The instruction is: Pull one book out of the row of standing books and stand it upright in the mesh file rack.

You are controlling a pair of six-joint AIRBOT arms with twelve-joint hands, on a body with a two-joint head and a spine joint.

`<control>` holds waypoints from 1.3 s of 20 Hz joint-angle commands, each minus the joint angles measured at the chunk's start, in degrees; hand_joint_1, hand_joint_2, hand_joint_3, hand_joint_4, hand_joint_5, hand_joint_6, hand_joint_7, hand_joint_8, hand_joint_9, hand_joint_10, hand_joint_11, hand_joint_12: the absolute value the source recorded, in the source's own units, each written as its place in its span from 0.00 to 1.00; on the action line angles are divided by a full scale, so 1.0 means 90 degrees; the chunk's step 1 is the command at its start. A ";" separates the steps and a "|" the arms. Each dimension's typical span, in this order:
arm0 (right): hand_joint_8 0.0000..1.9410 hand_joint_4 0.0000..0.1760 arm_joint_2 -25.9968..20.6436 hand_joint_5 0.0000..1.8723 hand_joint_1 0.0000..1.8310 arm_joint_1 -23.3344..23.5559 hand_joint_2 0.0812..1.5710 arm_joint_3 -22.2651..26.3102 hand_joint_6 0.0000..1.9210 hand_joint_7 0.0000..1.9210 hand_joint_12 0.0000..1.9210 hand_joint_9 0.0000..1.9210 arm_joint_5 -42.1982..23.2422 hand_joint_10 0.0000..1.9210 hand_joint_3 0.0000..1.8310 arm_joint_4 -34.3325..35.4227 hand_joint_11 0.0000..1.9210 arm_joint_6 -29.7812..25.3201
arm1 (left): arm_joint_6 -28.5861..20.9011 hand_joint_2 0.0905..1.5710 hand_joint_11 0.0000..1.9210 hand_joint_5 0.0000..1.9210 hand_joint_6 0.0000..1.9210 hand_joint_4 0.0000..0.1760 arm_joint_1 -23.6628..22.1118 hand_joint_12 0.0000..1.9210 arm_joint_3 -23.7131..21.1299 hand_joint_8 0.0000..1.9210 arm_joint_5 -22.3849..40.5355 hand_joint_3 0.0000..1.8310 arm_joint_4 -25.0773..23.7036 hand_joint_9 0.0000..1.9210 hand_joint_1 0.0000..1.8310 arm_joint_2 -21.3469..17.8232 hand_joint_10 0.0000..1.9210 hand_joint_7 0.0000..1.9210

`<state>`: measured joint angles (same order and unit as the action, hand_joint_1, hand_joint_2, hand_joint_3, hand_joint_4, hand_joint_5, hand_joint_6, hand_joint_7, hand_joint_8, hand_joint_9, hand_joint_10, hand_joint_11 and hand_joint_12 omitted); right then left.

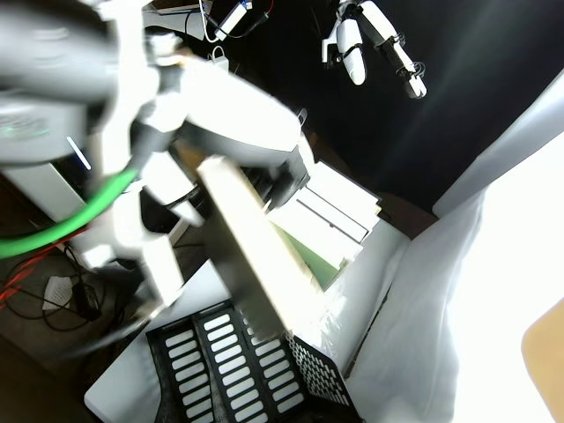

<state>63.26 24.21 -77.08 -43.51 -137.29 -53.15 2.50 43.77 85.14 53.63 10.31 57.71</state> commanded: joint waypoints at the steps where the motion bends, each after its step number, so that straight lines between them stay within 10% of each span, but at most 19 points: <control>1: 0.61 0.00 -0.0111 0.37 0.74 0.0110 0.74 0.0035 0.68 0.46 0.90 0.44 0.0328 0.72 0.00 0.0201 0.26 -0.0050 | -0.0040 0.87 0.00 0.06 0.01 0.18 -0.0047 0.00 0.0016 0.00 0.0765 0.02 0.0230 0.00 0.30 -0.0079 0.00 0.00; 7: 0.65 0.00 -0.0519 0.36 0.73 0.0134 0.76 0.0139 0.73 0.43 0.93 0.37 0.0536 0.78 0.00 -0.0190 0.19 -0.0347 | -0.0040 0.83 0.00 0.08 0.01 0.02 -0.0054 0.00 -0.0007 0.00 0.0779 0.00 0.0229 0.00 0.39 -0.0077 0.00 0.00; 19: 0.68 0.00 -0.0763 0.46 0.65 -0.0445 0.74 0.0016 0.58 0.45 1.00 0.41 0.1101 0.73 0.00 -0.0626 0.23 -0.0684 | -0.0040 0.84 0.00 0.07 0.00 0.00 0.0006 0.00 -0.0046 0.00 0.0789 0.00 0.0215 0.00 0.40 -0.0071 0.00 0.00; 24: 0.69 0.00 -0.0509 0.44 0.71 -0.0619 0.76 -0.0277 0.63 0.39 1.00 0.35 0.1397 0.79 0.00 -0.0970 0.10 -0.0751 | -0.0040 0.84 0.00 0.07 0.00 0.00 0.0010 0.00 -0.0042 0.00 0.0758 0.00 0.0209 0.00 0.43 -0.0045 0.00 0.00; 25: 0.79 0.00 -0.0360 0.45 0.68 -0.0735 0.76 -0.0405 0.52 0.41 1.00 0.41 0.1467 0.91 0.00 -0.1030 0.35 -0.0751 | -0.0040 0.83 0.00 0.08 0.00 0.00 0.0017 0.00 -0.0042 0.00 0.0757 0.00 0.0209 0.00 0.45 -0.0044 0.00 0.01; 26: 0.79 0.00 -0.0171 0.45 0.68 -0.0863 0.76 -0.0566 0.52 0.41 1.00 0.41 0.1543 0.91 0.00 -0.1065 0.35 -0.0750 | -0.0040 0.83 0.00 0.08 0.00 0.00 0.0025 0.00 -0.0042 0.00 0.0757 0.00 0.0209 0.00 0.45 -0.0043 0.00 0.01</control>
<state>63.20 15.31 -82.74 -34.00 -147.57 -60.23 2.50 43.88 84.44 53.69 10.09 57.78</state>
